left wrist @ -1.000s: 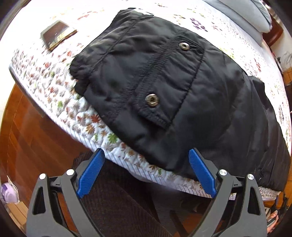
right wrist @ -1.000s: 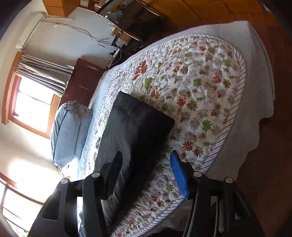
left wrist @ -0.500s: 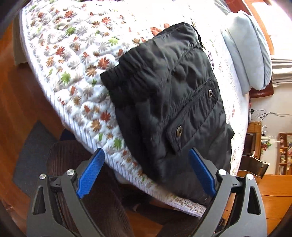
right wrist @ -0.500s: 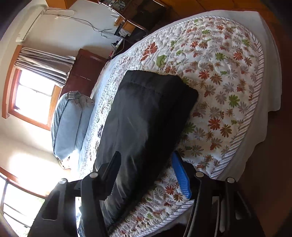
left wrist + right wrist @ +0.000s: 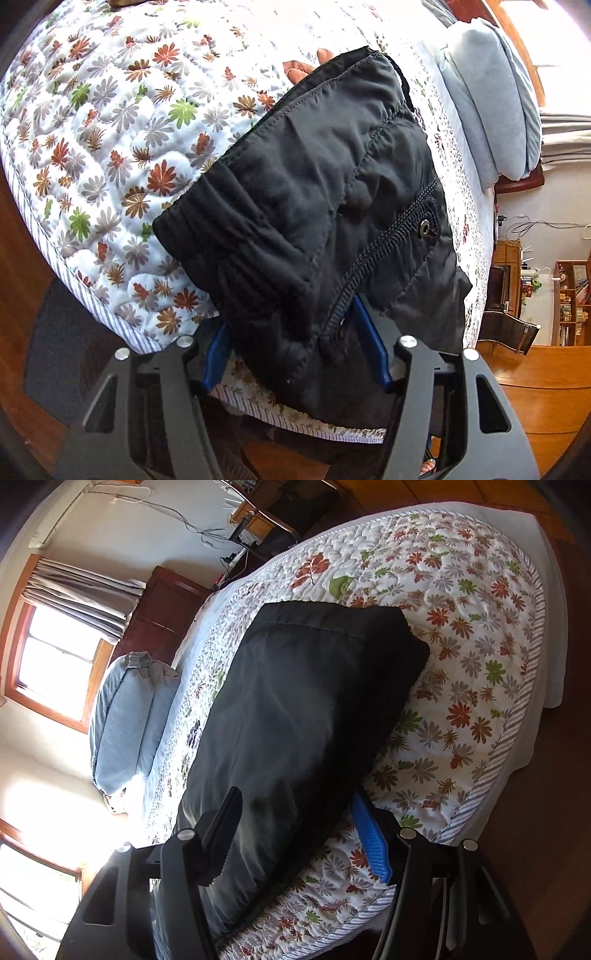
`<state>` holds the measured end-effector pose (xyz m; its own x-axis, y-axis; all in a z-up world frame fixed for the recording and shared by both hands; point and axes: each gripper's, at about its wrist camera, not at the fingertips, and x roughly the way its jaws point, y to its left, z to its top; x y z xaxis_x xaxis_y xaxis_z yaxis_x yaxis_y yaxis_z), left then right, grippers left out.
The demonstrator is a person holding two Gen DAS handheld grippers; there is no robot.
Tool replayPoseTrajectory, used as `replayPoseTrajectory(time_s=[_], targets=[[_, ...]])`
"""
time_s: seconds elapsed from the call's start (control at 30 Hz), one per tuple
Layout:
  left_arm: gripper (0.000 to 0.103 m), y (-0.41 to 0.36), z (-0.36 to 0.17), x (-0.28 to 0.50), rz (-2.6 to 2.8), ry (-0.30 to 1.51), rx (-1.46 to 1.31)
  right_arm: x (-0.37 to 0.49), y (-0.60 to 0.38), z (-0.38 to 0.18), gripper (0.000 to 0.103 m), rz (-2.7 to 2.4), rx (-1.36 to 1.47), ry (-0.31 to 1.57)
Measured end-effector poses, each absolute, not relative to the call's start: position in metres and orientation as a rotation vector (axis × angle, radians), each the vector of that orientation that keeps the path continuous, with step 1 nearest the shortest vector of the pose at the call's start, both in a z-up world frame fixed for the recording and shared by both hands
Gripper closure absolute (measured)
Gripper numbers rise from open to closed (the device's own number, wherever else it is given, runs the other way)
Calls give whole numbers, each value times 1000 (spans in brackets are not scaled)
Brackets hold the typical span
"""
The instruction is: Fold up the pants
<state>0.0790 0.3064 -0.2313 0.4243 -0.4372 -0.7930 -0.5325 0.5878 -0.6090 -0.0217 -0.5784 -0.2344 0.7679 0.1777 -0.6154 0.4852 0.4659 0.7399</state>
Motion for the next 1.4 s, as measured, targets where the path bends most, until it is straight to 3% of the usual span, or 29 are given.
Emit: replayPoseTrajectory(time_s=[0.07, 0.13, 0.23, 0.5, 0.87, 0.9, 0.93, 0.97, 1.03, 1.1, 1.4], targets=[[68, 315, -229, 71, 61, 1171, -1024, -24, -581, -235, 41, -206, 1099, 703], [77, 319, -223, 67, 42, 1145, -1052, -24, -581, -235, 41, -203, 1112, 697], [84, 311, -208, 70, 47, 1122, -992, -32, -587, -237, 37, -205, 1115, 693], [86, 292, -182, 96, 35, 1070, -912, -57, -601, -243, 23, -268, 1204, 656], [85, 286, -190, 95, 50, 1080, -930, -46, -595, -257, 22, -230, 1226, 674], [84, 286, -191, 94, 53, 1082, -931, -42, -593, -255, 27, -227, 1208, 677], [83, 286, -192, 94, 57, 1084, -928, -38, -591, -253, 45, -217, 1179, 676], [83, 286, -192, 94, 61, 1085, -925, -32, -588, -249, 52, -205, 1143, 684], [82, 285, -194, 94, 66, 1083, -924, -23, -583, -239, 77, -198, 1051, 701], [82, 286, -197, 93, 71, 1077, -933, -14, -576, -225, 91, -182, 979, 698], [81, 288, -212, 105, 97, 1040, -989, 59, -561, -195, 94, -116, 900, 681]])
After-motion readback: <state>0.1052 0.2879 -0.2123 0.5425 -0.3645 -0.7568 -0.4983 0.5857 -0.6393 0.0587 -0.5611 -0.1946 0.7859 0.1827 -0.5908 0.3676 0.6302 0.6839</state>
